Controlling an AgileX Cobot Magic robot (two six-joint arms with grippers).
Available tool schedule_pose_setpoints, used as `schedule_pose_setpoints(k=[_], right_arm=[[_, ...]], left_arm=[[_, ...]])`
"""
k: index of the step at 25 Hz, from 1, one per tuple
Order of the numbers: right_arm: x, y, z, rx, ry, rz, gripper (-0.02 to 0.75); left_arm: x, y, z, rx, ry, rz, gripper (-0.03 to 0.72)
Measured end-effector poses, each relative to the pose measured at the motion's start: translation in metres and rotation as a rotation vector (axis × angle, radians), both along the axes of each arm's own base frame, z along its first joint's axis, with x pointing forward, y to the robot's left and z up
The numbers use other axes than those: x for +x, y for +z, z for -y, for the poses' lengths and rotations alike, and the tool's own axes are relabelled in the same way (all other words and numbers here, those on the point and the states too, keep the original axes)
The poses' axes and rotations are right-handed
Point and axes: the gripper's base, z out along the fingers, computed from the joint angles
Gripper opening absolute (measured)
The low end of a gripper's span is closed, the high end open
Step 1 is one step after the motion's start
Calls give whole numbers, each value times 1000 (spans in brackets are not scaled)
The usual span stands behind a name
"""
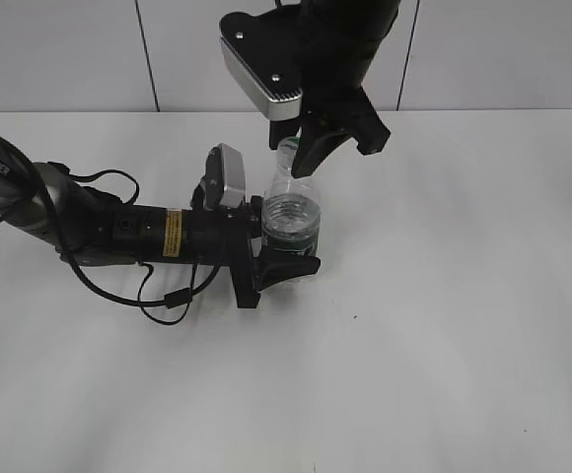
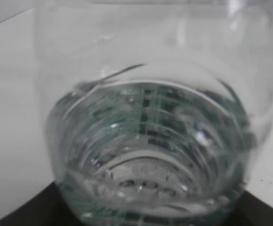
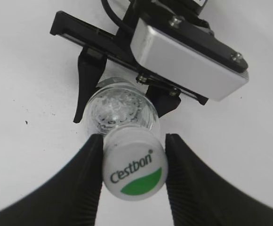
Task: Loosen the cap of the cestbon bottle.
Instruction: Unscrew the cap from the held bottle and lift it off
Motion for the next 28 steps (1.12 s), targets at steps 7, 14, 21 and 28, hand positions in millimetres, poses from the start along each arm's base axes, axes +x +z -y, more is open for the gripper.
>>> schedule_pose_setpoints(k=[7, 14, 21, 28], right_arm=[[0, 0, 0, 10, -54, -25, 303], [-1, 0, -1, 21, -84, -43, 313], [-1, 1, -3, 42, -148, -66, 377], [-1, 1, -4, 65, -250, -112, 445]], left_arm=[[0, 0, -1, -3, -5, 1, 404], [-1, 0, 0, -4, -12, 1, 404], [-2, 0, 0, -7, -20, -9, 404], [-2, 0, 0, -8, -24, -10, 404]])
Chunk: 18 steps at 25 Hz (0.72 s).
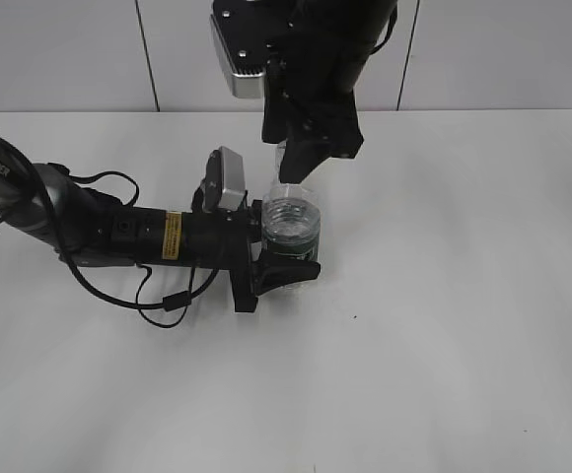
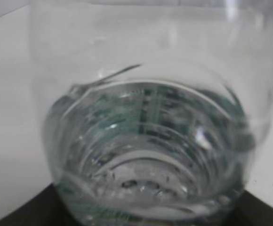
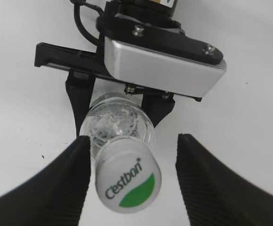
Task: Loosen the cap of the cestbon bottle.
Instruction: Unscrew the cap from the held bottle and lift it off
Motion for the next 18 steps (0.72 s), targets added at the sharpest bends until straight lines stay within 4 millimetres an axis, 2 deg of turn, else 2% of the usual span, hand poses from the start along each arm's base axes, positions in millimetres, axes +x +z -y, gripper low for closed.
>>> schedule_pose_setpoints(k=[5, 12, 18], right_arm=[[-1, 4, 0, 26, -147, -60, 452], [-8, 25, 3, 87, -438, -156, 452], [-9, 31, 6, 122, -802, -290, 452]], left_arm=[[0, 0, 0, 0, -2, 0, 404], [0, 0, 0, 1, -3, 0, 404], [0, 0, 0, 1, -2, -6, 404]])
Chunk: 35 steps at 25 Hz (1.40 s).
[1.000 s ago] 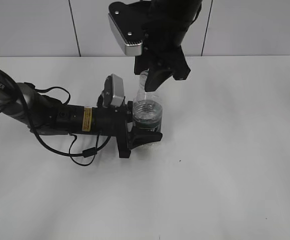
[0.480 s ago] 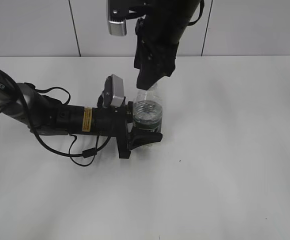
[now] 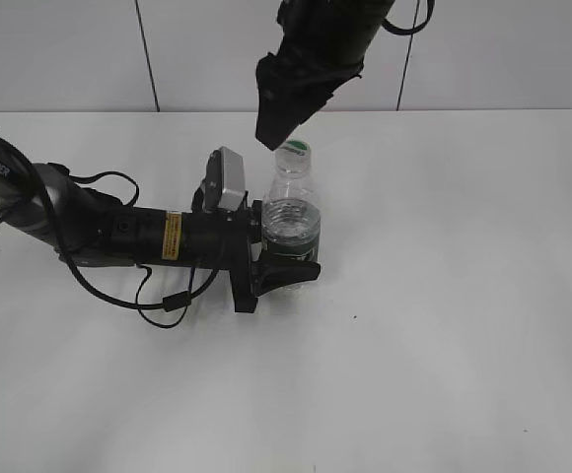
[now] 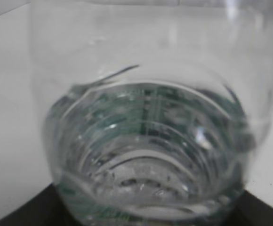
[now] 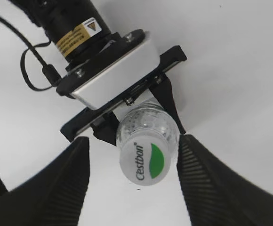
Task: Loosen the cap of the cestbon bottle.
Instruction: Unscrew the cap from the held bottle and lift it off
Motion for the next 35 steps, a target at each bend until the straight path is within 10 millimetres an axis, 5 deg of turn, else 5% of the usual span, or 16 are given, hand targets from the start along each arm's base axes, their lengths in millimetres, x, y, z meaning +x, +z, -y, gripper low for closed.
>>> schedule_pose_setpoints(k=[7, 14, 35], right_arm=[[2, -1, 2, 48, -519, -211, 452], [6, -3, 9, 38, -841, -263, 452], [3, -10, 0, 67, -935, -368, 453]], left_arm=[[0, 0, 0, 0, -1, 0, 404], [0, 0, 0, 0, -2, -1, 404], [0, 0, 0, -1, 2, -5, 404]])
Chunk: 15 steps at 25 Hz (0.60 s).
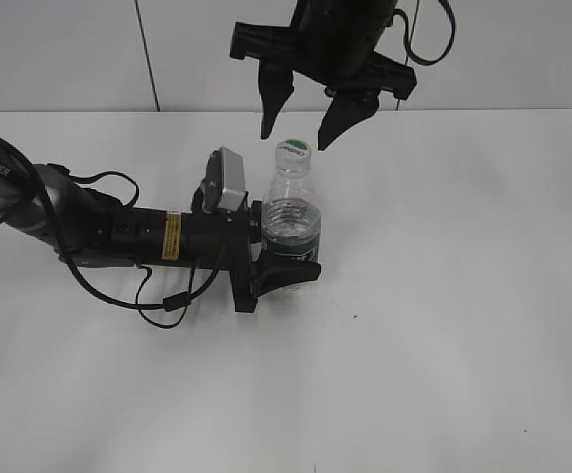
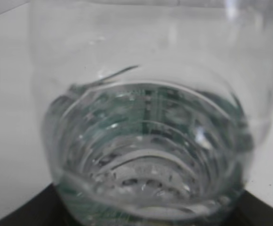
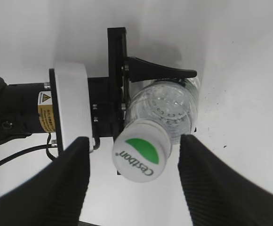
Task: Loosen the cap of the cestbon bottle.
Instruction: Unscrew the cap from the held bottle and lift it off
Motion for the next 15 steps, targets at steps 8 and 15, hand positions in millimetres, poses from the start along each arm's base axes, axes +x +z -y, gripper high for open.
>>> schedule_pose_setpoints(k=[8, 15], right_arm=[[-3, -11, 1, -16, -3, -38, 453], [-3, -11, 1, -17, -2, -37, 412]], left_arm=[[0, 0, 0, 0, 0, -2, 404], [0, 0, 0, -1, 1, -3, 404]])
